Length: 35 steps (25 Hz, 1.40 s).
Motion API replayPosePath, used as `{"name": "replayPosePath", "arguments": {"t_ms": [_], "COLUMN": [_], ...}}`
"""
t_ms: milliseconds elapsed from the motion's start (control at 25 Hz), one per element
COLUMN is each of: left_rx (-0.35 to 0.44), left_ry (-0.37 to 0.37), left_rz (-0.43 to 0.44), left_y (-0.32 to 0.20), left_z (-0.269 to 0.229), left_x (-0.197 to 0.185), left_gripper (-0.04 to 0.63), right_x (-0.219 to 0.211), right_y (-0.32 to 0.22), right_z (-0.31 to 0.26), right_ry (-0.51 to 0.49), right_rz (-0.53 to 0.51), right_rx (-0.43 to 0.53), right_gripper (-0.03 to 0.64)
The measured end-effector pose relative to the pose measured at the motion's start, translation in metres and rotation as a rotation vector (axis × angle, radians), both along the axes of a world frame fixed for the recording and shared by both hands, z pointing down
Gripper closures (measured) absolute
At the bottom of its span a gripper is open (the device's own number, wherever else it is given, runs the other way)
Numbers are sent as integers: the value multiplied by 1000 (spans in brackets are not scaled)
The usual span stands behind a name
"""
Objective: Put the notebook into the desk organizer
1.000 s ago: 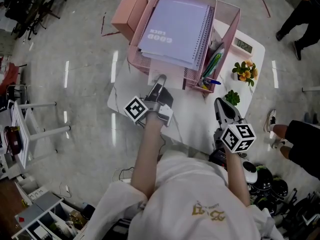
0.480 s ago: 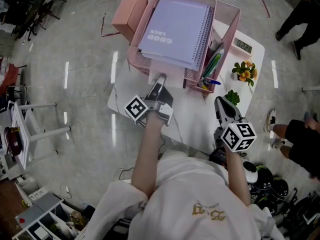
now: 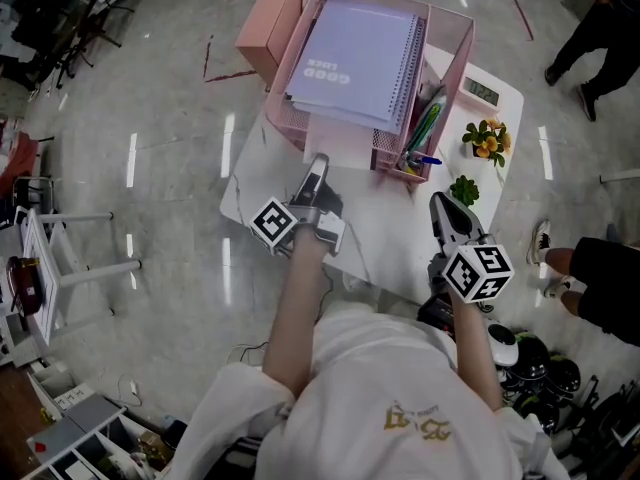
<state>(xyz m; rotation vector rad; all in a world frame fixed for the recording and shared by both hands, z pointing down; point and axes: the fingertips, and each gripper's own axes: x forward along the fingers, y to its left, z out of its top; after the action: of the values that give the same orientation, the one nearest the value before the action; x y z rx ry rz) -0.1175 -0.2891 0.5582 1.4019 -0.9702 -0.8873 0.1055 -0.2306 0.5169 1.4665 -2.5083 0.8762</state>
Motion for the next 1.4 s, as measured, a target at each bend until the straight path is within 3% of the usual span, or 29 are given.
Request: {"name": "replayPosePath", "arguments": {"t_ms": [200,360,800,960,1160,1400], "left_rx": [-15,-14,168,232,270,266], "left_ry": [-82,-228,-648,-777,-860,-869], "left_rz": [29,71,193,212,253,265], "left_y": [24,44,88,102,113,123], "left_z": [5,2,-52,-70,-78,-76], "left_x": [-2,2,26,30,42,42], "left_gripper": [399,425,572,577,577,577], "right_x": [0,-3,-10,-10,3,6], "right_y": [16,28,65,77,88,94], "right_z": [-8,-16,-40,-47,-49,-50], "right_ry": [1,0,0,-4,5,-3], "right_rz": [27,39,68,68,96,104], "right_rx": [20,42,119,141,148,155], "right_gripper": [606,606,606,606,606,606]}}
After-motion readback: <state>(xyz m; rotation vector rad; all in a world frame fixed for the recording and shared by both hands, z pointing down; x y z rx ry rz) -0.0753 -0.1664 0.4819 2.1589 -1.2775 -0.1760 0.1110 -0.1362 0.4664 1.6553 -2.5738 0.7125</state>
